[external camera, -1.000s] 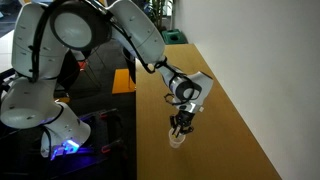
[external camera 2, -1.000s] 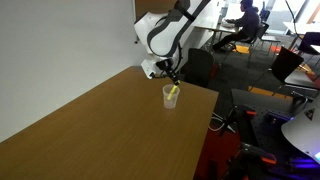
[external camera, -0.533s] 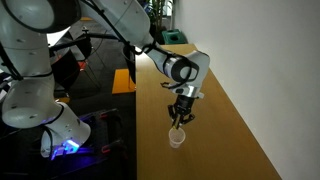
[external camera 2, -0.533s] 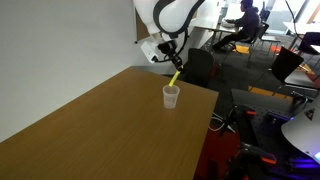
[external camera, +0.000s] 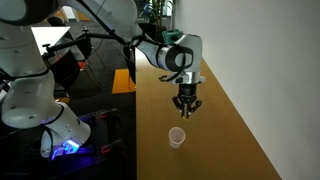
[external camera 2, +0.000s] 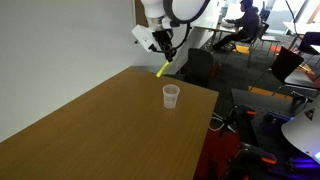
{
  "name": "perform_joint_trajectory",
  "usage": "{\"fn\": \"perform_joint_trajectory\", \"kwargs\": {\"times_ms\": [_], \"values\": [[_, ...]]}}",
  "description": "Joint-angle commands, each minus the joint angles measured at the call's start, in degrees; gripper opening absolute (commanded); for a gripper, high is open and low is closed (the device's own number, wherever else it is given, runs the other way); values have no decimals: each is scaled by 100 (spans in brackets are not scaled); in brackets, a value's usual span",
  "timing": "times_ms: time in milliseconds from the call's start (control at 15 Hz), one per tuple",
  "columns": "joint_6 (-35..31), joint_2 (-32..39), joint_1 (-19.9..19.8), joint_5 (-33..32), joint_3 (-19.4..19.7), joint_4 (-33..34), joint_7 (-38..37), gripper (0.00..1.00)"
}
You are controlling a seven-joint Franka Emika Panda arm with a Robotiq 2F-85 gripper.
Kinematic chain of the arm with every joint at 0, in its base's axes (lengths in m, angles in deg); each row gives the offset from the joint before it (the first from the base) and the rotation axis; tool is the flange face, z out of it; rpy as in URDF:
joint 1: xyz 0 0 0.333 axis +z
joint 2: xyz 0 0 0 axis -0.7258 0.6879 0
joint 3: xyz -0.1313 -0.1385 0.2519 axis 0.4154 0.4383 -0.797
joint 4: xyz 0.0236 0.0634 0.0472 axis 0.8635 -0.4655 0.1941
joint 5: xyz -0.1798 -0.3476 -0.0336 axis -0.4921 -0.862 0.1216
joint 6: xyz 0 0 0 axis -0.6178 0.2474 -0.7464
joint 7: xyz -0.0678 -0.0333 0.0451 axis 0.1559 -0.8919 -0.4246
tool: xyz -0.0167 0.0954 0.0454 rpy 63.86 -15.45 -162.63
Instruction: Take the yellow marker out of the clear cup
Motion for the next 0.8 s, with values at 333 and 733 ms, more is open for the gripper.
{"fn": "perform_joint_trajectory", "kwargs": {"times_ms": [333, 733], "values": [[-2120, 447, -224, -246, -259, 77, 1531, 5], [-2644, 842, -717, 671, -878, 291, 4111, 5]]}}
